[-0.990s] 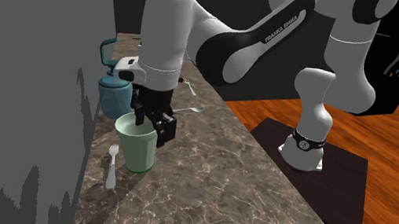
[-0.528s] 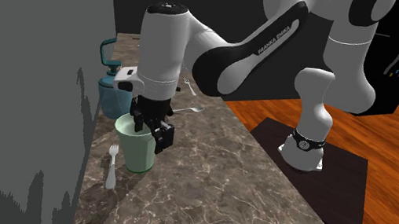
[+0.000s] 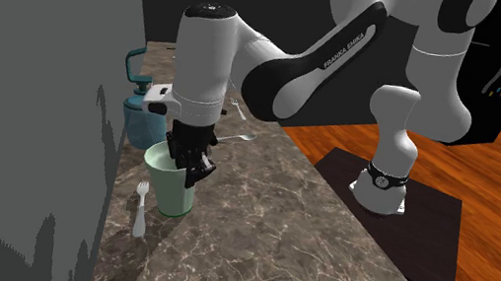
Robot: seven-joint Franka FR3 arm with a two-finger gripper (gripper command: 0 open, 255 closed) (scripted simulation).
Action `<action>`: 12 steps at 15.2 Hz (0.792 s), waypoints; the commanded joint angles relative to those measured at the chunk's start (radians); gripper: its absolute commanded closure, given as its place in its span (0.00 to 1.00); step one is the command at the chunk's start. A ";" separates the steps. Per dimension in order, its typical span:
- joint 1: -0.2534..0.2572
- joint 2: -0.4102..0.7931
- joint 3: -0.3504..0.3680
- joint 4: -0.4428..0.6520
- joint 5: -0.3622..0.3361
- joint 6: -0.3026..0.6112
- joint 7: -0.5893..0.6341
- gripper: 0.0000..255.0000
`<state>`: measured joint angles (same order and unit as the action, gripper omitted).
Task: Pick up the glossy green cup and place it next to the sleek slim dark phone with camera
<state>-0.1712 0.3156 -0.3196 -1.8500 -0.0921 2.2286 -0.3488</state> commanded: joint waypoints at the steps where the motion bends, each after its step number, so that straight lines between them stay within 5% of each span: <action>1: 0.000 0.000 0.000 0.000 0.000 0.000 0.000 1.00; 12: 0.003 -0.034 -0.003 0.038 -0.007 -0.070 -0.005 1.00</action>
<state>-0.1689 0.2899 -0.3221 -1.8155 -0.0968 2.1691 -0.3533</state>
